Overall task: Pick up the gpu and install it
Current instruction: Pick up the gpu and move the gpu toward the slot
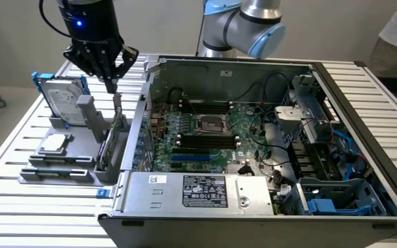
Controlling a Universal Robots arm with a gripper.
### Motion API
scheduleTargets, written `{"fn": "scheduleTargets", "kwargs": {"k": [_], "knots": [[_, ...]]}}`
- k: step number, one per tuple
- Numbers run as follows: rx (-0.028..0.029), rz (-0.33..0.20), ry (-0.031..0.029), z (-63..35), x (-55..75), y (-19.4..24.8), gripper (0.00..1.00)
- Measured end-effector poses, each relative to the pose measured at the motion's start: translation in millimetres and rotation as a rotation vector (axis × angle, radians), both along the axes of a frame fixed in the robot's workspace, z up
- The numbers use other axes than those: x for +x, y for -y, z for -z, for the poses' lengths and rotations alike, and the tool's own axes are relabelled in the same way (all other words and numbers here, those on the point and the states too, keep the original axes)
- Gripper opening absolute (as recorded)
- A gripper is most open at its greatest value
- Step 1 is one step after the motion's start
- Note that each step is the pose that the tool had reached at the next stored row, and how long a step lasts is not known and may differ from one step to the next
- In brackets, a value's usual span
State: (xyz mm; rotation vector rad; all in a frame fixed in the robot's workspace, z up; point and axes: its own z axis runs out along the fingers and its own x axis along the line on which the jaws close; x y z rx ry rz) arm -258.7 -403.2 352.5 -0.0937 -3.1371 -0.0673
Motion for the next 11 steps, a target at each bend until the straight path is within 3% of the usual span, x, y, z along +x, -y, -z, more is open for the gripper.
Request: {"fn": "scheduleTargets", "kwargs": {"k": [11], "knots": [[0.0000, -0.008, -0.0124, 17.5, -13.8, 6.9, 0.11]]}}
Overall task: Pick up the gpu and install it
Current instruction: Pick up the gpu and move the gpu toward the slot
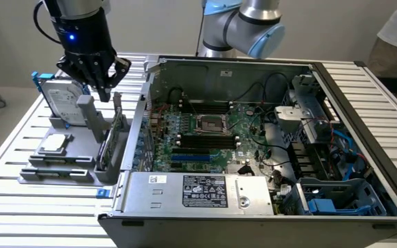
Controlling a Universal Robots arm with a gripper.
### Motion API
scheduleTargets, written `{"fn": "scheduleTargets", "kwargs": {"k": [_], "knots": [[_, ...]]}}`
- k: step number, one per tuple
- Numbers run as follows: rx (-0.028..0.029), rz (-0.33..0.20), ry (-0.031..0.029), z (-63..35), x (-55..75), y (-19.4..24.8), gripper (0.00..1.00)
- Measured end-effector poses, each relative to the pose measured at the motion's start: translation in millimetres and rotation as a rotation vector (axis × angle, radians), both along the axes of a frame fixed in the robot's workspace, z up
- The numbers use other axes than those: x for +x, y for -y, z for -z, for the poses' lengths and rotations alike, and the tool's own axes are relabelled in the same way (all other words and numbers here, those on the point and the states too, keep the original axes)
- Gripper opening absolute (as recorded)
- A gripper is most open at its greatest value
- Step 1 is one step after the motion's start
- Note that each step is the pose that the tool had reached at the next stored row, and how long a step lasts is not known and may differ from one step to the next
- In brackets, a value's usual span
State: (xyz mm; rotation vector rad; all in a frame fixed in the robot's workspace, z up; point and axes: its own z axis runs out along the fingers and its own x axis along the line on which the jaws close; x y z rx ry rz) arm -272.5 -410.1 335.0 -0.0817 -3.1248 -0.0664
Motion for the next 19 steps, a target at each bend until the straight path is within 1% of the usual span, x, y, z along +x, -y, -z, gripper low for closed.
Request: {"fn": "scheduleTargets", "kwargs": {"k": [6, 8, 11, 13, 14, 18, 19], "knots": [[0.0001, -0.005, -0.0065, 8.5, -6.3, 4.0, 0.11], [0.0001, -0.008, -0.0070, 9.7, -7.6, 5.8, 0.12], [0.0001, -0.014, -0.0071, 11.3, -9.0, 8.5, 0.30], [0.0001, -0.019, -0.0070, 13.0, -9.2, 9.8, 0.30], [0.0001, -0.022, -0.0071, 13.8, -9.2, 10.5, 0.36], [0.0000, -0.037, -0.0101, 17.2, -9.2, 14.9, 0.36], [-0.0001, -0.041, -0.0105, 18.1, -9.2, 15.9, 0.38]]}}
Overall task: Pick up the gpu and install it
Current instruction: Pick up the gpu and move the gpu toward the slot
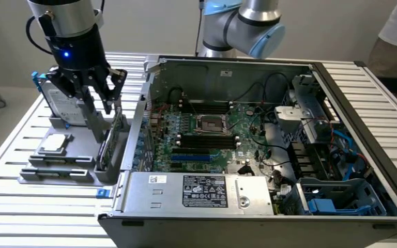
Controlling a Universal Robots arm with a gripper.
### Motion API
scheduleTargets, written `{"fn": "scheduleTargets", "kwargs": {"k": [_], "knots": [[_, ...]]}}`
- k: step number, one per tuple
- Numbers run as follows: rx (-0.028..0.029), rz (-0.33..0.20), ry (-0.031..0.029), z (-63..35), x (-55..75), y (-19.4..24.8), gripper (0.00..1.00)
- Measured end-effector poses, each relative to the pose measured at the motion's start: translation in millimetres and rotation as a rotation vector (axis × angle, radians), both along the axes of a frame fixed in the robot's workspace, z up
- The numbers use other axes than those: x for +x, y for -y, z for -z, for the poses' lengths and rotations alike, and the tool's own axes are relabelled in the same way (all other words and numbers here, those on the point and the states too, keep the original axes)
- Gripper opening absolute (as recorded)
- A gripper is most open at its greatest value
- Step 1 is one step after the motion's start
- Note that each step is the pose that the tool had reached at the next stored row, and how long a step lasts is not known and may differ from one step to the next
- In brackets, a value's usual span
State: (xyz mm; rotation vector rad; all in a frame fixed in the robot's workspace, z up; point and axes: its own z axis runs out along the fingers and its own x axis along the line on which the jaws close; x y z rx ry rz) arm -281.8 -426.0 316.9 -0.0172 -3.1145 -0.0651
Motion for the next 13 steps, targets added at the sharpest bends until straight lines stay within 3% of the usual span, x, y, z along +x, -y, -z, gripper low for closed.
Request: {"fn": "scheduleTargets", "kwargs": {"k": [1, 2, 9, 13], "knots": [[0.0001, -0.005, -0.0002, 1.0, 0.0, 1.0, 0.38], [0.0002, -0.010, -0.0008, 2.1, 0.0, 2.1, 0.44], [0.0000, -0.046, -0.0063, 13.5, 0.0, 8.6, 0.44], [0.0000, -0.070, -0.0065, 20.8, 0.0, 11.1, 0.44]]}}
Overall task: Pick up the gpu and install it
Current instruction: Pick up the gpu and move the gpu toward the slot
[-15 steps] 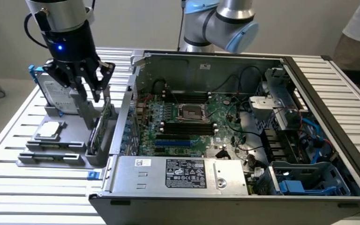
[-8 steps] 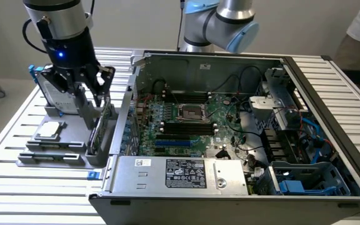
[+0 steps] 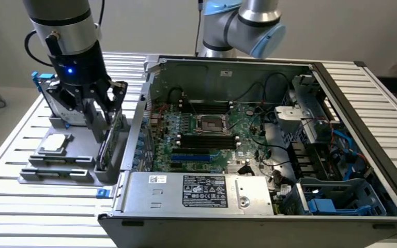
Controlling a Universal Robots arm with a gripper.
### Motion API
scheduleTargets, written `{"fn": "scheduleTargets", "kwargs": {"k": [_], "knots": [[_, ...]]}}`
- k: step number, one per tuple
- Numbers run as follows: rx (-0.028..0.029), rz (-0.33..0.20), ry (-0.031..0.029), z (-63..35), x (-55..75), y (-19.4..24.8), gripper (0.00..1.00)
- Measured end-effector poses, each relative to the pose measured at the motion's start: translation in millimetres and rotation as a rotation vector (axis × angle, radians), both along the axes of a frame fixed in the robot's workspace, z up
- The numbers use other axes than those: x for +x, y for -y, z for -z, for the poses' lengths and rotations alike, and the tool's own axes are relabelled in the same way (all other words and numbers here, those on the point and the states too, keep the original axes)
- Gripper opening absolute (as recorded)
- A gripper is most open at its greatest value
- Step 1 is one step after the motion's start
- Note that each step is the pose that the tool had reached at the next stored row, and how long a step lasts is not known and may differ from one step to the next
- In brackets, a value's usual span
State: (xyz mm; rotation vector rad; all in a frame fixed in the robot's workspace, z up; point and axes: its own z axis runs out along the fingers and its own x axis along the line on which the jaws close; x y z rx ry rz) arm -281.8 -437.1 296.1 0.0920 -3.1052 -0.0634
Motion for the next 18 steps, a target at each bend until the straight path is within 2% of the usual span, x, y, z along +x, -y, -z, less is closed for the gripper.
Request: {"fn": "scheduleTargets", "kwargs": {"k": [7, 18], "knots": [[-0.0001, -0.022, -0.0001, 12.6, 2.7, 0.4, 0.44], [0.0000, -0.024, 0.0000, 32.7, 3.5, 0.4, 0.44]]}}
